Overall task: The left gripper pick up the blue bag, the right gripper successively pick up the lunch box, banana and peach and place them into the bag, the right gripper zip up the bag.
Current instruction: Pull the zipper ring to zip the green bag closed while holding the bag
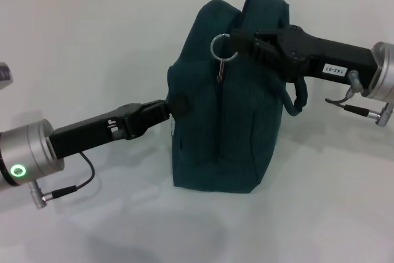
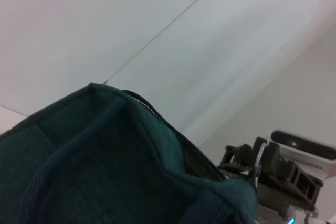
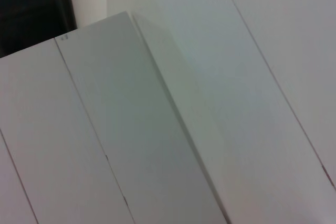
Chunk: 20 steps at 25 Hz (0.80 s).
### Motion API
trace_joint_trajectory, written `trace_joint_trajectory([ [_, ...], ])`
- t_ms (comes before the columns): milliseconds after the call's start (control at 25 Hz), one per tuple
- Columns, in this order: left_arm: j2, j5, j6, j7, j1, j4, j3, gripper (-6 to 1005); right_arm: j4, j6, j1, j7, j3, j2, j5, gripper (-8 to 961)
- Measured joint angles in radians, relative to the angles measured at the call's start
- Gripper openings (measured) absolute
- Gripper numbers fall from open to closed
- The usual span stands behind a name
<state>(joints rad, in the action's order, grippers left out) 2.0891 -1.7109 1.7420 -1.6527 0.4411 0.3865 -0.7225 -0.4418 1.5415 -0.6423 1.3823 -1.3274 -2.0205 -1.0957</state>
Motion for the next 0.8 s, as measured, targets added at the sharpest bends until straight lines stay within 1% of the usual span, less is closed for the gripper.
trace_joint_trajectory([
  [560,0.000,-0.005,-0.008,0.018,0.002,-0.017,0.000,55,0.000,0.022,0.003,0.030,0.001,0.002,0.020,13],
  [800,0.000,-0.006,-0.007,0.024,0.002,-0.030,-0.004,54,0.001,0.010,0.007,0.045,0.001,0.002,0.024,13],
])
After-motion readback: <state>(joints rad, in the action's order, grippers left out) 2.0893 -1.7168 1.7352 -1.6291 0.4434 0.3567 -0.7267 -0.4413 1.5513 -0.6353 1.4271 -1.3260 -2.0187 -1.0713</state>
